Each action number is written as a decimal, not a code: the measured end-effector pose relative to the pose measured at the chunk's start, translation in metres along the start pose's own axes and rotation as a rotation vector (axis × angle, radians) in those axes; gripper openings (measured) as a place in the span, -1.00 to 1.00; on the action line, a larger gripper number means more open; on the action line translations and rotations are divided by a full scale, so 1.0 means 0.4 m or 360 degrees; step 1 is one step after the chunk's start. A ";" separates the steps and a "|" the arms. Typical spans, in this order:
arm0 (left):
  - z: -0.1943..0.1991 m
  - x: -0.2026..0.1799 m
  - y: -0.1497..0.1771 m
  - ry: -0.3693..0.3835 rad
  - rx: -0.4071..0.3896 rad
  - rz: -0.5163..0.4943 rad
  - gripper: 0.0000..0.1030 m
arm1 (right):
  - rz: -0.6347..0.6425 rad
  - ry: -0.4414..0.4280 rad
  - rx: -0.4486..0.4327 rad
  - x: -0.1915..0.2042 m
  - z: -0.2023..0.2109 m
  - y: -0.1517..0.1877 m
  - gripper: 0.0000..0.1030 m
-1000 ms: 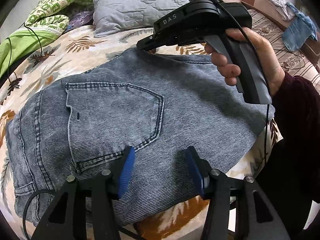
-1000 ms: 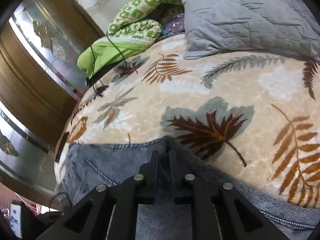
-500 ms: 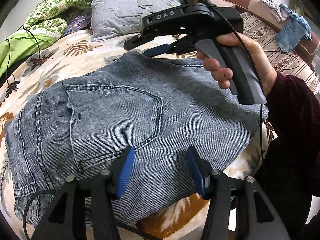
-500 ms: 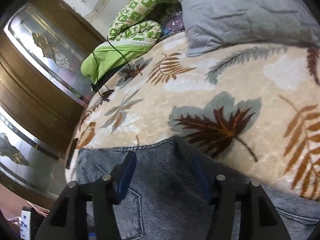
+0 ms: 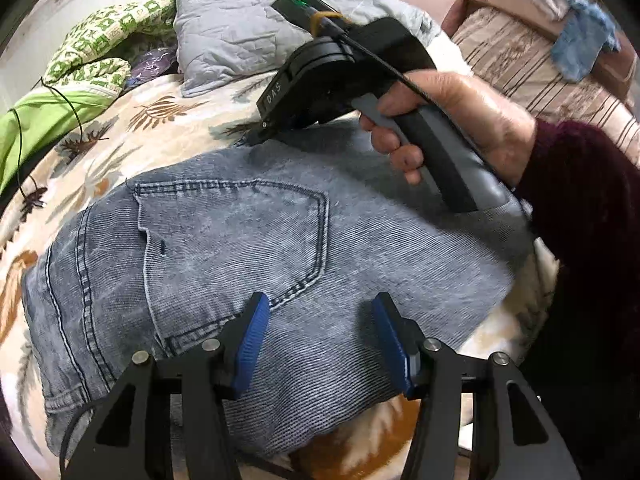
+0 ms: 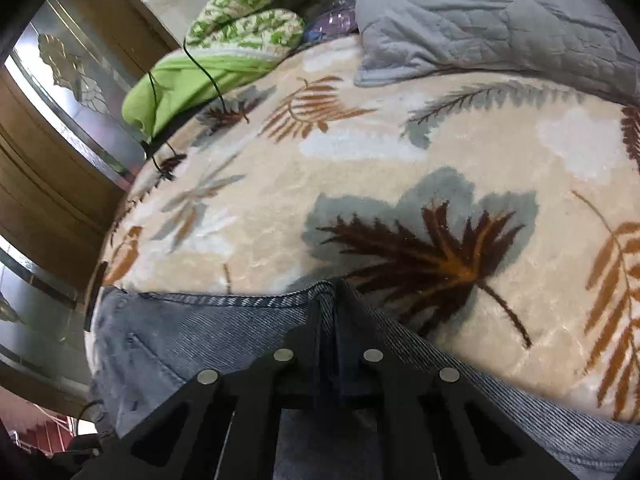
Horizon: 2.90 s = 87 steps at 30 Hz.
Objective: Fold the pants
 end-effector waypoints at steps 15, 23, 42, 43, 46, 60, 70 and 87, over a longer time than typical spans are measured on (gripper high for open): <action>-0.062 0.038 -0.048 -0.0119 0.0048 0.0102 0.12 | -0.0204 -0.0143 -0.0158 -0.028 0.011 -0.049 -0.84; 0.011 0.003 -0.013 -0.0004 -0.0021 0.0071 0.13 | -0.0266 -0.0343 -0.0244 -0.034 0.221 -0.036 -0.82; 0.035 -0.012 -0.018 -0.0063 -0.0064 0.0019 0.15 | -0.0347 -0.0036 -0.0153 -0.111 0.067 0.019 -0.95; 0.045 -0.005 -0.022 -0.0062 -0.0087 0.0031 0.15 | -0.0351 -0.0017 -0.0181 -0.116 0.092 0.015 -0.89; 0.088 0.025 -0.034 -0.0067 -0.0170 0.0077 0.17 | -0.0306 -0.0054 -0.0314 -0.103 0.209 -0.004 -0.83; 0.092 0.358 0.080 -0.0473 0.0013 0.0770 0.56 | -0.0592 0.0319 -0.0340 -0.436 0.566 0.328 -0.83; 0.097 0.378 0.079 -0.0611 0.0013 0.0798 0.73 | -0.0871 0.0628 -0.0450 -0.687 0.716 0.439 -0.86; 0.057 0.141 -0.078 -0.0359 -0.0188 0.0425 0.73 | -0.0630 0.0302 -0.0444 -0.462 0.649 0.360 -0.87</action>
Point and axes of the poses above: each gripper's, at about its wrist camera, not at the fingertips, and z roughly against the way its jaws point, x to its left, y to its underside, the point moved 10 cm from there along -z, roughly the way its jaws point, and after that the axes turned 3 degrees about -x, right-handed, at the moved point
